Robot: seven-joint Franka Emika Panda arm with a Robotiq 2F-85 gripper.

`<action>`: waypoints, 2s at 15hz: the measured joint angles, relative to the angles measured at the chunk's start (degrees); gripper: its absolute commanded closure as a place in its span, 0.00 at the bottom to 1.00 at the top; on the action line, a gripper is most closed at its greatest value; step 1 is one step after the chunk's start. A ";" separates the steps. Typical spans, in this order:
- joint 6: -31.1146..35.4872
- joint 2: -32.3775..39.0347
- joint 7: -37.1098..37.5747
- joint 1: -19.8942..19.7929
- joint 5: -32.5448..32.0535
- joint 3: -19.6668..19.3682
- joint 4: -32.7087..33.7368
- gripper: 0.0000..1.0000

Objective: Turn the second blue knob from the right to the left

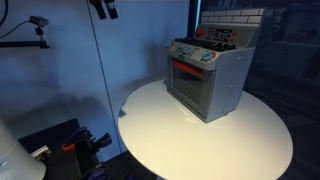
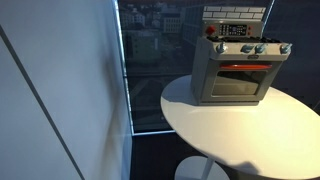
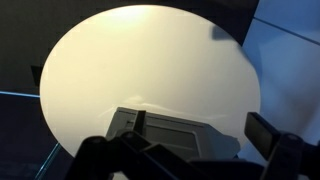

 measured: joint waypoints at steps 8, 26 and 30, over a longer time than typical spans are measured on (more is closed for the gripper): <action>5.34 8.69 5.29 -1.35 0.04 -0.04 7.26 0.00; 23.67 35.95 29.01 -4.48 0.41 -0.26 21.79 0.00; 29.37 38.87 32.00 -4.47 0.42 -0.74 21.81 0.00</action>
